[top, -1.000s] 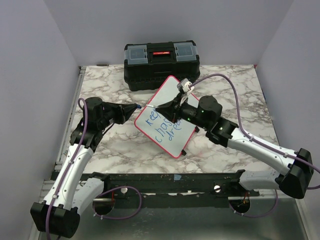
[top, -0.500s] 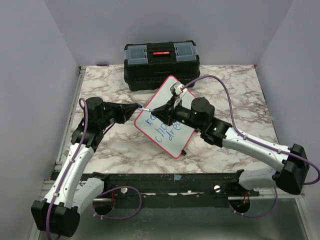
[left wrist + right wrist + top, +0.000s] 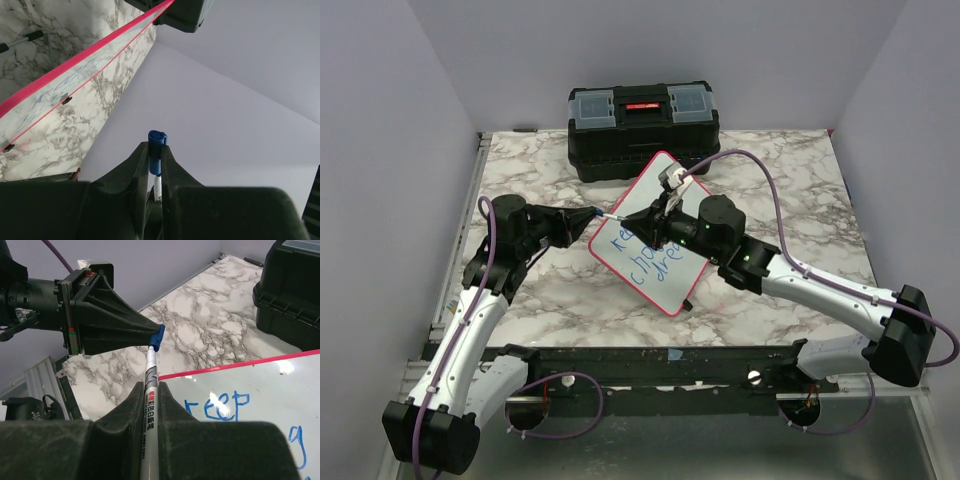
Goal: Write a sentence on the whiteboard
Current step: Insert the whiteboard marker without the cap into the pen cap.
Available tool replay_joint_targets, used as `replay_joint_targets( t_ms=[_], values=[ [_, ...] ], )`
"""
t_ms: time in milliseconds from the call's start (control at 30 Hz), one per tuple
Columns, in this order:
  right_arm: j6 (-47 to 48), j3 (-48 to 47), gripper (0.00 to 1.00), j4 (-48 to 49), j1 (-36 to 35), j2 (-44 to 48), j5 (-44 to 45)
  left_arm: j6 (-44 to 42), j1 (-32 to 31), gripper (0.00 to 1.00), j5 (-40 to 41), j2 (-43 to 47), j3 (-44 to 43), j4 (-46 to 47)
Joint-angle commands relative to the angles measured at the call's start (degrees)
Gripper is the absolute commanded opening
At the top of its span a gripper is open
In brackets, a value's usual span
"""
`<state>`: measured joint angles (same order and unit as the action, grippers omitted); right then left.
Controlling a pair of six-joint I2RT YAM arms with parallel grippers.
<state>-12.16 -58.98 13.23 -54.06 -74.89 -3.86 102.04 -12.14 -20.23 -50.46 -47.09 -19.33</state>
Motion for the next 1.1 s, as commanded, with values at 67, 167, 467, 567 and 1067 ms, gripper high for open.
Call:
replay_joint_targets(
  t_ms=[67,167,467,567,1067],
  values=[
    [-0.25,-2.08,0.00,1.10,-0.61,-0.86,2.45,2.37,-0.34,0.00,-1.77,1.31,0.60,0.70],
    [-0.29,-2.19,0.01,0.89,-0.70,-1.11,2.80,2.46,-0.35,0.00,-1.88,1.41,0.59,0.78],
    [-0.14,-2.81,0.01,0.74,-0.87,-2.35,3.39,2.74,-0.34,0.00,-3.06,0.89,0.60,1.20],
    [-0.21,-3.20,0.01,0.74,-1.09,-2.92,3.59,2.65,-0.34,0.00,-3.00,0.86,0.55,1.04],
    [-3.26,-5.48,0.01,-0.13,-2.95,-7.05,13.94,1.54,-1.00,0.00,2.51,1.49,-2.12,-2.61]
  ],
)
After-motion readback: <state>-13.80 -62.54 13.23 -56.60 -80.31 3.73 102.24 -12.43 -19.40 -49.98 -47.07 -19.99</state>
